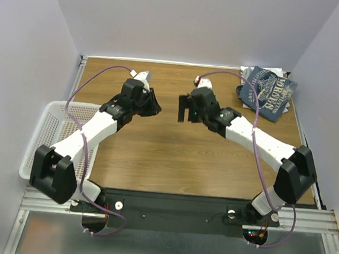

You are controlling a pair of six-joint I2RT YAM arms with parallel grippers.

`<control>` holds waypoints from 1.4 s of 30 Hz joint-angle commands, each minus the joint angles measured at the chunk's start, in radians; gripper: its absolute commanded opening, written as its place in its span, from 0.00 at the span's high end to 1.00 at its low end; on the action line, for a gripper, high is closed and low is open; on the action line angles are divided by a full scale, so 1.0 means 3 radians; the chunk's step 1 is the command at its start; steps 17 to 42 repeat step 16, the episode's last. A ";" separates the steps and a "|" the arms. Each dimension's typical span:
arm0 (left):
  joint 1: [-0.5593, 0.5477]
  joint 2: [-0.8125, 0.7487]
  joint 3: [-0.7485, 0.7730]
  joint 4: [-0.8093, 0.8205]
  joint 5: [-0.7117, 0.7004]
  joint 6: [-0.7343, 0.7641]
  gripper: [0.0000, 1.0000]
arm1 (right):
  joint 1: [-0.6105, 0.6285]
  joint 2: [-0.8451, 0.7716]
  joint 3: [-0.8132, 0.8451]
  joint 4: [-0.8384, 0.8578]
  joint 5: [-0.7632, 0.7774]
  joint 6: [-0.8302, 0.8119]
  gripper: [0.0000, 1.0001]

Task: Fold and stack the tank tops
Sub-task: Neatly place the folded tank top to the corner

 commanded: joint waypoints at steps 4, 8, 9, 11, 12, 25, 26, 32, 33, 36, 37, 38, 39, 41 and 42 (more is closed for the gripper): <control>-0.0060 -0.0795 -0.0647 0.0295 -0.0413 -0.0008 0.67 | 0.0254 -0.0929 -0.0997 0.0457 0.0235 0.0583 0.00; -0.0075 -0.1062 -0.0846 0.0275 -0.0480 -0.0008 0.67 | 0.0249 -0.1380 -0.1372 0.0550 0.0404 0.0666 0.00; -0.0075 -0.1149 -0.0867 0.0275 -0.0586 -0.0018 0.67 | 0.0254 -0.1432 -0.1398 0.0550 0.0434 0.0671 0.00; -0.0075 -0.1231 -0.0893 0.0290 -0.0577 -0.0033 0.66 | 0.0254 -0.1539 -0.1444 0.0550 0.0440 0.0661 0.00; -0.0075 -0.1242 -0.0883 0.0285 -0.0577 -0.0033 0.66 | 0.0254 -0.1570 -0.1454 0.0550 0.0440 0.0646 0.00; -0.0080 -0.1313 -0.0826 0.0239 -0.0557 -0.0049 0.66 | 0.0254 -0.1672 -0.1480 0.0555 0.0547 0.0681 0.00; -0.0080 -0.1313 -0.0826 0.0239 -0.0557 -0.0049 0.66 | 0.0254 -0.1672 -0.1480 0.0555 0.0547 0.0681 0.00; -0.0080 -0.1313 -0.0826 0.0239 -0.0557 -0.0049 0.66 | 0.0254 -0.1672 -0.1480 0.0555 0.0547 0.0681 0.00; -0.0080 -0.1313 -0.0826 0.0239 -0.0557 -0.0049 0.66 | 0.0254 -0.1672 -0.1480 0.0555 0.0547 0.0681 0.00; -0.0080 -0.1313 -0.0826 0.0239 -0.0557 -0.0049 0.66 | 0.0254 -0.1672 -0.1480 0.0555 0.0547 0.0681 0.00; -0.0080 -0.1313 -0.0826 0.0239 -0.0557 -0.0049 0.66 | 0.0254 -0.1672 -0.1480 0.0555 0.0547 0.0681 0.00; -0.0080 -0.1313 -0.0826 0.0239 -0.0557 -0.0049 0.66 | 0.0254 -0.1672 -0.1480 0.0555 0.0547 0.0681 0.00; -0.0080 -0.1313 -0.0826 0.0239 -0.0557 -0.0049 0.66 | 0.0254 -0.1672 -0.1480 0.0555 0.0547 0.0681 0.00; -0.0080 -0.1313 -0.0826 0.0239 -0.0557 -0.0049 0.66 | 0.0254 -0.1672 -0.1480 0.0555 0.0547 0.0681 0.00; -0.0080 -0.1313 -0.0826 0.0239 -0.0557 -0.0049 0.66 | 0.0254 -0.1672 -0.1480 0.0555 0.0547 0.0681 0.00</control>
